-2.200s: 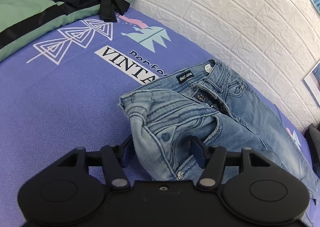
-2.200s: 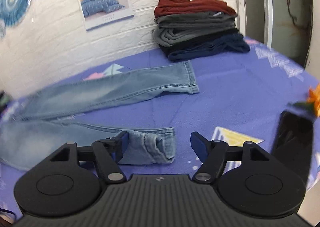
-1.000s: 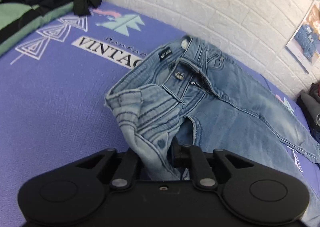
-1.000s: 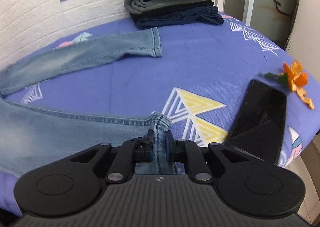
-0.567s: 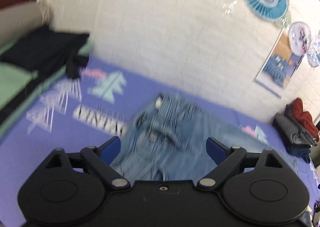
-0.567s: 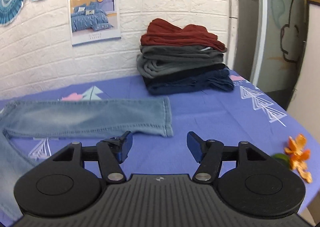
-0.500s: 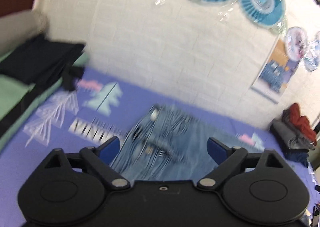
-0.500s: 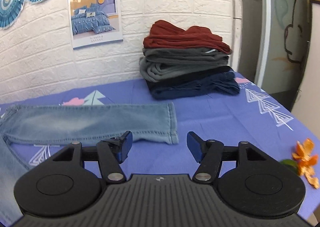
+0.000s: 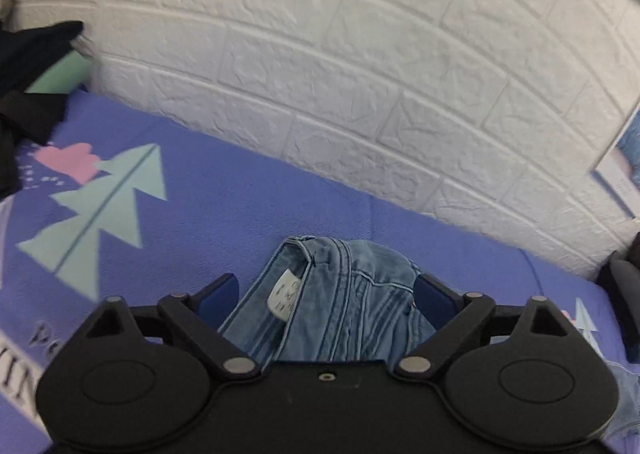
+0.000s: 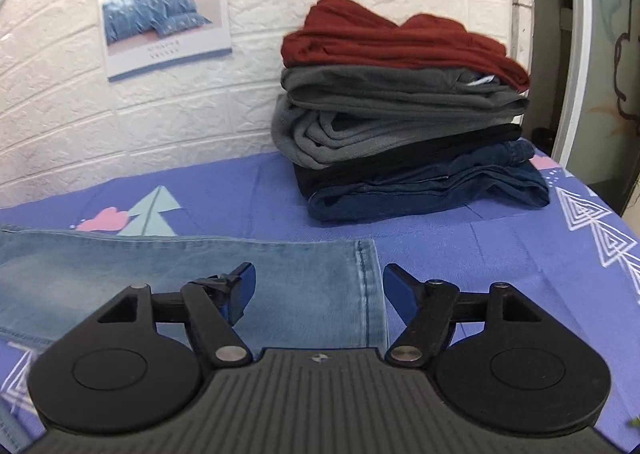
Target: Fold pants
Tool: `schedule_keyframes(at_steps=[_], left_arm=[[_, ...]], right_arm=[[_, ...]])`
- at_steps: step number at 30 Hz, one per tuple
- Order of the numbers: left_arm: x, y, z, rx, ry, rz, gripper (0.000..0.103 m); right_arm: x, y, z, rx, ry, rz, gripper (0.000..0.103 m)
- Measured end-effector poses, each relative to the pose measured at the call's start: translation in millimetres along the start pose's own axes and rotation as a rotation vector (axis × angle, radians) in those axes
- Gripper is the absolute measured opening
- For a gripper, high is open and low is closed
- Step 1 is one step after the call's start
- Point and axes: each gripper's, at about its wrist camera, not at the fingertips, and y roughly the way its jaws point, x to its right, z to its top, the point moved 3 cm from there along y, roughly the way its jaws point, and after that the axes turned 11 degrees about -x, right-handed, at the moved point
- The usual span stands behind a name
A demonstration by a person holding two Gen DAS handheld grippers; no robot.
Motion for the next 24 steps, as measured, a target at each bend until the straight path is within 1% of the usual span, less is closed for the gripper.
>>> schedule_keyframes(at_steps=[2,6,9,10,11,12,13,14,15,16,18,19,20,22,24], left_arm=[[4,15,6,-0.024,0.012,-0.036,0.103],[8,38,13,-0.064,0.044,-0.021,0.103],[10,42,14,-0.057,0.073,-0.026,0.103],[12,41,13,-0.054,0.086,-0.028,0.103],[14,40,11,-0.049,0.102,-0.025,0.073],[15,40,10,-0.043,0.120,0.007,0.016],[16,40,9,-0.051,0.130,0.011,0.003],[16,40,6,-0.045,0.116,-0.008,0.000],[17,37,5,-0.014,0.112,0.008,0.000],[20,31,6,0.016,0.116,0.017,0.000],[19,17,15,0.086,0.067,0.000,0.001],[16,12,21,0.106,0.033,-0.012,0.001],[14,10,26,0.117,0.020,-0.008,0.001],[15,12,31,0.127,0.034,0.019,0.001],[11,27,31,0.102,0.020,0.033,0.001]], right_arm=[[4,19,8,-0.021,0.005,-0.018,0.103],[9,50,15,-0.066,0.022,-0.014,0.103],[6,60,10,-0.086,0.011,0.019,0.103],[6,60,8,-0.081,0.010,0.009,0.103],[5,59,7,-0.068,0.009,0.000,0.091],[6,58,7,-0.060,0.009,-0.002,0.056],[6,56,8,-0.059,0.009,0.025,0.036],[5,53,9,-0.060,0.017,0.037,0.030],[3,49,13,-0.045,0.006,0.017,0.029],[2,43,18,-0.006,-0.013,0.002,0.029],[2,31,34,0.060,0.010,0.021,0.027],[2,27,43,0.090,0.024,0.032,0.027],[0,25,52,0.113,0.026,0.040,0.027],[-9,29,68,0.128,-0.006,0.034,0.027],[-17,47,76,0.095,-0.032,0.018,0.027]])
